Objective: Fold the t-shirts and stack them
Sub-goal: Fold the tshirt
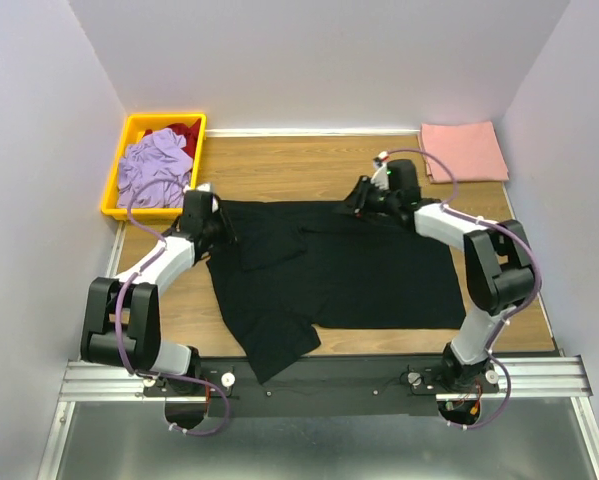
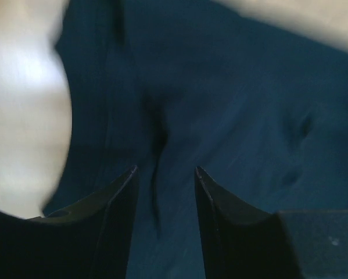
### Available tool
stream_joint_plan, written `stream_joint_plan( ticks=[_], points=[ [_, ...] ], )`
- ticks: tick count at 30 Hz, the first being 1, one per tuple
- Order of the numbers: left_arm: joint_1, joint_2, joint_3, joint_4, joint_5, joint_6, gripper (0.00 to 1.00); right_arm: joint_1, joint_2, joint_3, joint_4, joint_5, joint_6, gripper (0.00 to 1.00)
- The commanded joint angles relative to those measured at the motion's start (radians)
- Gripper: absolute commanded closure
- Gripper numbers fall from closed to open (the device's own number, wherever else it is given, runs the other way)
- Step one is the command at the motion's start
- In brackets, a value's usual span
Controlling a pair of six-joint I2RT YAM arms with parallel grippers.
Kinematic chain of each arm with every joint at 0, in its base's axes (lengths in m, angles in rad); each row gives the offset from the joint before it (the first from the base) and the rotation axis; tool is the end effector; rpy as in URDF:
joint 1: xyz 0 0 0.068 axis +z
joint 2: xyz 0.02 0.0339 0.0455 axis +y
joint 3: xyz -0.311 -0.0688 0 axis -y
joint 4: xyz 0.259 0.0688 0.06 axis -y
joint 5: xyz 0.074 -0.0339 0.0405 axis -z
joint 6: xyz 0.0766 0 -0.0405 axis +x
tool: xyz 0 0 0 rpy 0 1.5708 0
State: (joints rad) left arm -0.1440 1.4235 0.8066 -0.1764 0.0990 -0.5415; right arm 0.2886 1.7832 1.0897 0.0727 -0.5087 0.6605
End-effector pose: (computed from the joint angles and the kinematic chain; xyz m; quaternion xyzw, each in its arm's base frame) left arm 0.3213 -0.0542 0.2132 -0.1641 0.9098 -0.1704 0.3412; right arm 0.4090 0.1603 0.2161 0.0460 0.8671 0.4013 0.2915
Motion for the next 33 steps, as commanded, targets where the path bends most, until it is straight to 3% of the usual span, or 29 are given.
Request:
stream_joint_plan(
  ticks=[1,5,26,33],
  points=[
    [-0.019,-0.055,-0.096,-0.008,0.074,-0.040,0.51,0.087,0.073,-0.048,0.206,-0.100,0.178,0.64],
    [-0.040,-0.058,-0.142,0.008,0.093,-0.054,0.53,0.141,0.162,-0.085,0.364,-0.102,0.306,0.66],
    [-0.054,0.028,-0.152,0.012,0.142,-0.031,0.54,0.242,0.275,-0.082,0.274,-0.045,0.312,0.66],
    [-0.057,0.032,-0.152,0.014,0.160,-0.023,0.60,0.253,0.289,-0.065,0.276,-0.067,0.317,0.67]
  ],
)
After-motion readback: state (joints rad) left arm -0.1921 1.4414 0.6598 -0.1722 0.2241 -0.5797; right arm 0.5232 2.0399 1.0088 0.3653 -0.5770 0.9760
